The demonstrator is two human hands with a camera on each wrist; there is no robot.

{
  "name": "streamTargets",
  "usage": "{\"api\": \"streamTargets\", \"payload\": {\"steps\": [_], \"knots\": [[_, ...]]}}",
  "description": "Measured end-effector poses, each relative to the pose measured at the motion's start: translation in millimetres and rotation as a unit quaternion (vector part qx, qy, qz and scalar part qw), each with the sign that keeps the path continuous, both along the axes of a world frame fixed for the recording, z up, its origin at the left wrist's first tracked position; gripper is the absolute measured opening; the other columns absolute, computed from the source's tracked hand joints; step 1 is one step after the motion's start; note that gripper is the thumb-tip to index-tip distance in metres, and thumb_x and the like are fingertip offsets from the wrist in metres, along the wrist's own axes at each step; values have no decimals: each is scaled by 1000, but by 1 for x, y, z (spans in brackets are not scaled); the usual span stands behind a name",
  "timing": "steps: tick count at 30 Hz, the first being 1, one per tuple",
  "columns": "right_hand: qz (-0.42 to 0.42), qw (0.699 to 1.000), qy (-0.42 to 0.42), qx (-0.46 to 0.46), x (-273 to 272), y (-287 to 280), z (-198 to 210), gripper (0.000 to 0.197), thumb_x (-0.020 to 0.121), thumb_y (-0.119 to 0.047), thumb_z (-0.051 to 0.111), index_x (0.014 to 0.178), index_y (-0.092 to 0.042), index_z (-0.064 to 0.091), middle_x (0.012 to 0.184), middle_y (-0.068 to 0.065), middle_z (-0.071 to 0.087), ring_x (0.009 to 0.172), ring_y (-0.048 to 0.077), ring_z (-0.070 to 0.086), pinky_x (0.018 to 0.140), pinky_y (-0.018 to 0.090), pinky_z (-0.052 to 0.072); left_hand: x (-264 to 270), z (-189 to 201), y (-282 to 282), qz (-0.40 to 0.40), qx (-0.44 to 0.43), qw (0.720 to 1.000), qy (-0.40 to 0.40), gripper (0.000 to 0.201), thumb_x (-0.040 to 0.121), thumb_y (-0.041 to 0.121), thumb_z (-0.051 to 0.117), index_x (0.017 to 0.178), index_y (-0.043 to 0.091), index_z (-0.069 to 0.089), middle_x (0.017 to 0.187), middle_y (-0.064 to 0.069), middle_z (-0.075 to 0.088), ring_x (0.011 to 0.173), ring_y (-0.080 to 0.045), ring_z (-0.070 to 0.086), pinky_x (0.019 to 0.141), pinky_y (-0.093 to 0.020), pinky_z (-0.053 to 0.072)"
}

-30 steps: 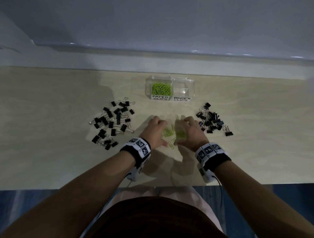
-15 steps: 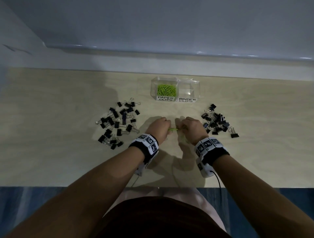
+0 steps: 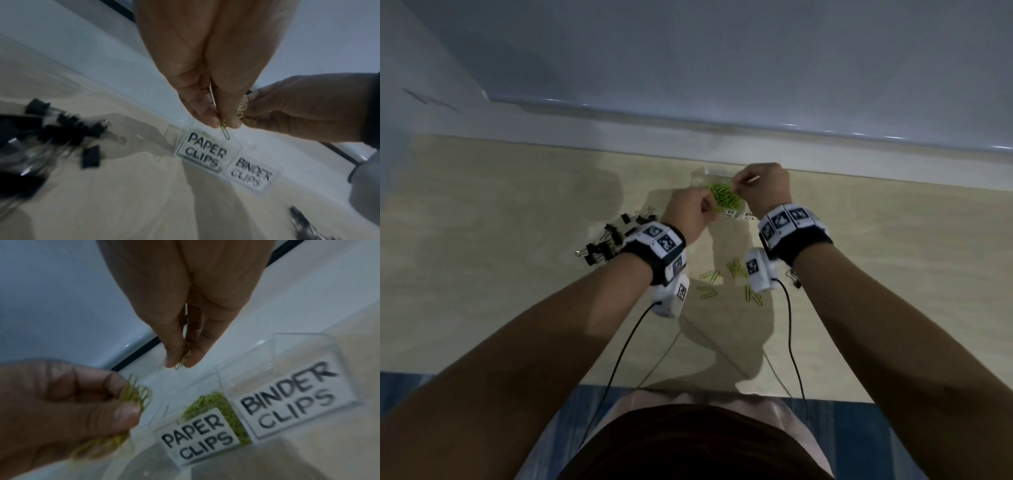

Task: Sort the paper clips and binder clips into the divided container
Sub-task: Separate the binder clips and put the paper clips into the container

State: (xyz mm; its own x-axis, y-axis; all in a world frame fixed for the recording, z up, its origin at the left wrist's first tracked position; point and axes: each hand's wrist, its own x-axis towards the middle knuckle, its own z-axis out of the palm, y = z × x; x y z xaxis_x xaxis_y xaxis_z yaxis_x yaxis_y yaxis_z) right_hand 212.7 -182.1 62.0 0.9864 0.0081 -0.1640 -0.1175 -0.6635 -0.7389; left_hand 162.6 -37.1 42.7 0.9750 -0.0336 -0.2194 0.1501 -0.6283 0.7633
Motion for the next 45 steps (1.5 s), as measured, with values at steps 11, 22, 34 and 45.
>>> {"api": "streamTargets", "payload": {"steps": [11, 22, 34, 45], "knots": [[111, 986, 28, -123, -44, -48, -15, 26, 83, 3, 58, 101, -13, 68, 102, 4, 68, 86, 15, 64, 84, 31, 55, 17, -2, -6, -74, 88, 993, -34, 37, 79, 15, 71, 115, 11, 61, 119, -8, 58, 106, -24, 57, 95, -37, 48], [216, 951, 117, -190, -133, -66, -60, 66, 61, -27, 83, 118, -10, 53, 110, 4, 54, 103, 20, 46, 93, 33, 45, -83, -51, -6, -241, 181, 949, 90, 66, 70, 30, 78, 125, 13, 45, 125, -4, 41, 116, -20, 42, 99, -36, 42], [144, 974, 91, -151, -126, -43, -70, 13, 75, 3, 57, 83, -3, 65, 90, 15, 60, 81, 32, 57, 74, 34, 48, -78, -48, -29, -150, 182, 968, 86, 12, 86, 3, 57, 96, 2, 63, 105, -14, 62, 99, -29, 57, 87, -37, 46], [121, 977, 101, -144, -119, -47, -65, 15, 80, 4, 55, 79, -11, 61, 84, 6, 56, 82, 26, 58, 72, 28, 46, -90, -55, -27, -227, 259, 937, 53, 32, 76, -12, 47, 105, 2, 49, 111, -15, 51, 108, -30, 46, 84, -42, 50]]}}
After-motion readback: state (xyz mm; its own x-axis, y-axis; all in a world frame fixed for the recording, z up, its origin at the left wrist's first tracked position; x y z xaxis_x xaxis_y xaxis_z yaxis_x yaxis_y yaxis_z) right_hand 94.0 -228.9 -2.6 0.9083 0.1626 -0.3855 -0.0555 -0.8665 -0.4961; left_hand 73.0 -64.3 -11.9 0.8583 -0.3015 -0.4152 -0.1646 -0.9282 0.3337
